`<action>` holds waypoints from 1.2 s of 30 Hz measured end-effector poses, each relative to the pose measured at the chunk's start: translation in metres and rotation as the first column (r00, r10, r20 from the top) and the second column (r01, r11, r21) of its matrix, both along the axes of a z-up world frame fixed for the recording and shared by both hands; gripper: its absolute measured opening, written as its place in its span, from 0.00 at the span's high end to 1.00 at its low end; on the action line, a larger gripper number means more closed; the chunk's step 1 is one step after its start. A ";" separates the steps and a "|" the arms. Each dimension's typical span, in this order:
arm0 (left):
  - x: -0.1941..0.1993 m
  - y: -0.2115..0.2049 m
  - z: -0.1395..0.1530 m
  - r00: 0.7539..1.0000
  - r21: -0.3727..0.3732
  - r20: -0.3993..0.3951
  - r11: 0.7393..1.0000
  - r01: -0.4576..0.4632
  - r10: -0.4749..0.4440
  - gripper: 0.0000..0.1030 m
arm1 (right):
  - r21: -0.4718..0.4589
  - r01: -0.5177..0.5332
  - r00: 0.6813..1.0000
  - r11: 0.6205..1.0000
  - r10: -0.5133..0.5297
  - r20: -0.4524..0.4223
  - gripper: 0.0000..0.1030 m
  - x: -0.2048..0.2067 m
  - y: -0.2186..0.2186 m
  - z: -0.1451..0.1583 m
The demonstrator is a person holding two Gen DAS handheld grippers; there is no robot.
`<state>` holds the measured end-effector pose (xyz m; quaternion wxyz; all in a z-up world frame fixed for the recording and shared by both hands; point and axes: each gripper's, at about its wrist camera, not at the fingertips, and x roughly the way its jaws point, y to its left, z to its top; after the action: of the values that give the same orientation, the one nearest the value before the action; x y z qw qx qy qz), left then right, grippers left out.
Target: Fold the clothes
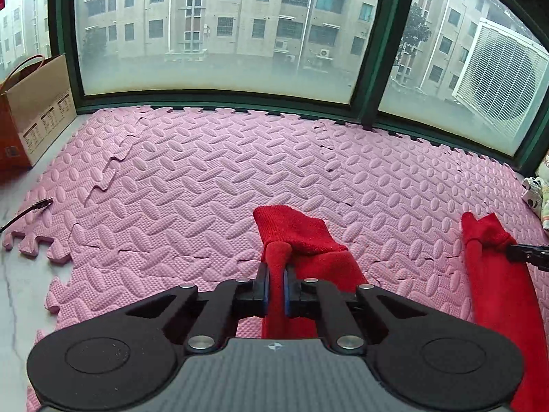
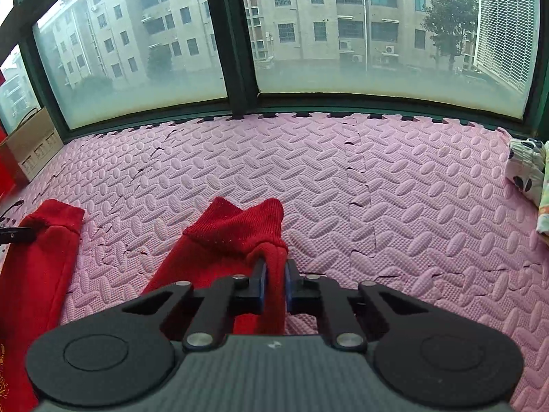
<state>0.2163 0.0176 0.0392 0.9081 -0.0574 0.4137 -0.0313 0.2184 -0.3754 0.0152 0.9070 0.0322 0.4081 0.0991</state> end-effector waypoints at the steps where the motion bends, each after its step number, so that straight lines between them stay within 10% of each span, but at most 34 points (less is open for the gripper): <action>1: 0.003 0.006 -0.003 1.000 -0.014 -0.015 1.000 -0.011 0.011 0.90 | -0.003 0.004 1.000 1.000 -0.004 -0.008 0.90 0.002 -0.002 -0.003; 8: -0.002 0.014 0.000 0.999 -0.048 -0.004 0.998 -0.043 0.043 0.70 | -0.067 -0.024 0.999 0.997 0.026 0.031 0.74 -0.004 -0.004 0.008; 36: -0.065 -0.006 -0.013 0.993 -0.090 -0.018 0.989 0.116 -0.118 0.79 | -0.134 -0.364 0.929 0.922 0.370 0.023 0.51 -0.070 0.071 0.024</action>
<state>0.1511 0.0119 0.0259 0.8963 -0.0737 0.4252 -0.1020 0.1485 -0.3040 0.0391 0.8820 -0.1053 0.3907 0.2415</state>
